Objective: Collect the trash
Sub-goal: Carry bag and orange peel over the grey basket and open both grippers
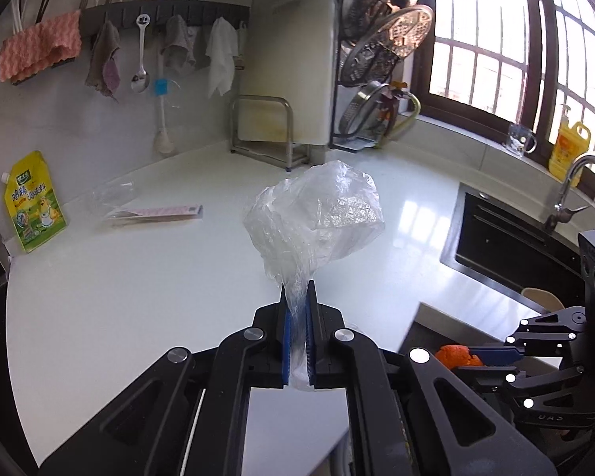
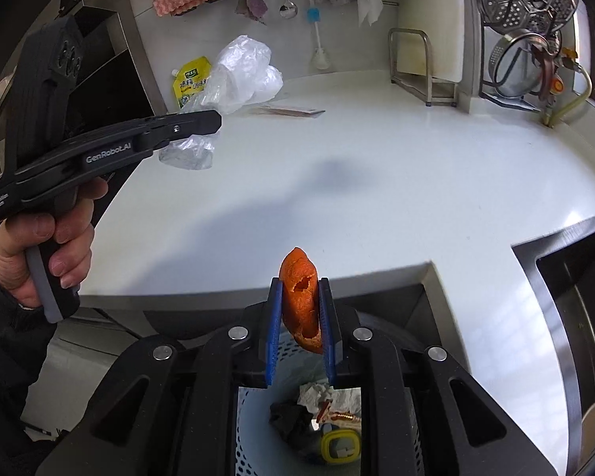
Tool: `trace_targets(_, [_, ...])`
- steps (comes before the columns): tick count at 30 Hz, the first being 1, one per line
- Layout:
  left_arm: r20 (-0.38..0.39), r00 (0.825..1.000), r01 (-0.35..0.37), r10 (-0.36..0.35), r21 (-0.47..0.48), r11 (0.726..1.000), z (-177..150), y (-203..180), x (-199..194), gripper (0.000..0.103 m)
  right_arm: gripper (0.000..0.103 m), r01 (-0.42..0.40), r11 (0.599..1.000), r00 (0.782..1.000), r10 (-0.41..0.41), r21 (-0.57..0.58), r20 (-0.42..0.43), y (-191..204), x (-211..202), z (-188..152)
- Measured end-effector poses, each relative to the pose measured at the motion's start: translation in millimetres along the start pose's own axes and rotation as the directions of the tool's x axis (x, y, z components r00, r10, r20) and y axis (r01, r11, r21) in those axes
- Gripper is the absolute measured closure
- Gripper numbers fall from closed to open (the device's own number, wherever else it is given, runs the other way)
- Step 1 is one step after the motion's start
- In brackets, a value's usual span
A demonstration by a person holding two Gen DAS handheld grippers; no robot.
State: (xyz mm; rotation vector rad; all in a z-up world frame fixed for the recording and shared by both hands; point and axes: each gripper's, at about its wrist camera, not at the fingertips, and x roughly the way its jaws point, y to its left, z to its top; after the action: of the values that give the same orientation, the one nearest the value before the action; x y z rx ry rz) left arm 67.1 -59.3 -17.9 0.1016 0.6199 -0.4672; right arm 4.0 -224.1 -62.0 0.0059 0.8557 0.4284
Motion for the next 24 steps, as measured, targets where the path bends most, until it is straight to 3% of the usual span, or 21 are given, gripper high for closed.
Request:
trace_targets(8, [-0.11,0.991,0.085,-0.081,0.028,0.996,-51.5,-54.5,-19.7,0.097,0.086,0.036,0.999,0.999,-0.036,0.029,-0.019,2.5,-25.4,-60.5])
trace_targets(15, [-0.214,0.969,0.131,-0.124,0.021,0.991,-92.0,-89.1,-16.3,0.097,0.086,0.075,0.997,0.996,-0.073,0.036,-0.044,3.0,-32.9,-98.5])
trace_targets(24, [-0.254,0.957,0.159,-0.141,0.052,0.986,-106.3,-119.6,-14.4,0.097,0.086,0.075,0.992,0.996,-0.07,0.098,-0.048,-6.0,-35.0,-129.1])
